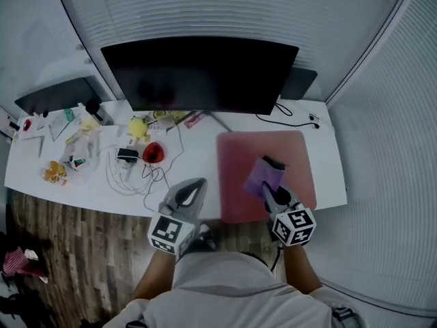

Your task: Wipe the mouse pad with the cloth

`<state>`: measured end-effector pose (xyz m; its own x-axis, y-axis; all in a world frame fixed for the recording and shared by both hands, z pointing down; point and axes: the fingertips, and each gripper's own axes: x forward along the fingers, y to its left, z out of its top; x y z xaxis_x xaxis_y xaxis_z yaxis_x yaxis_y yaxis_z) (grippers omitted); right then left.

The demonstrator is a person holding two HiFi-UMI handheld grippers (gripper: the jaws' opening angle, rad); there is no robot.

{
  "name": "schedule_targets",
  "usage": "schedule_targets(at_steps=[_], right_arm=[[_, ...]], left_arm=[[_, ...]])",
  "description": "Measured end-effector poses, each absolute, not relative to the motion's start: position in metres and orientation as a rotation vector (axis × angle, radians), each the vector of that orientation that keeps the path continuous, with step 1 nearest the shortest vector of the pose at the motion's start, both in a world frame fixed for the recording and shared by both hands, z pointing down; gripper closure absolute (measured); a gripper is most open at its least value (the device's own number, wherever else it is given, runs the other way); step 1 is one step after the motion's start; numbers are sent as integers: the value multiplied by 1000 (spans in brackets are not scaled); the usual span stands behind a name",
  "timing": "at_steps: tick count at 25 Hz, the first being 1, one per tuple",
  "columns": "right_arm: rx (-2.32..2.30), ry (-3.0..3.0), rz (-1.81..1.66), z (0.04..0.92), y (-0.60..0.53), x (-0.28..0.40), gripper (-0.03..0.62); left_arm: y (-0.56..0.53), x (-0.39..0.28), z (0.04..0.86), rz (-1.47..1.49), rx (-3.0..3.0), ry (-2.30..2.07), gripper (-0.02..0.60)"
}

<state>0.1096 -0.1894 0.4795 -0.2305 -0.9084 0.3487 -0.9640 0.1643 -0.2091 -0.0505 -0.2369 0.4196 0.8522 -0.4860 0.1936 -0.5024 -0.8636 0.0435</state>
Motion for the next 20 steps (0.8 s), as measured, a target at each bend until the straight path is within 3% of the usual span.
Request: schedule_targets(at_steps=[11, 20], right_arm=[[1365, -2410, 681, 532, -318, 6, 537], [1078, -2325, 793, 637, -395, -9, 537]], left_arm=[[-322, -97, 461, 357, 2805, -899, 578], [-325, -90, 475, 421, 2673, -1105, 578]])
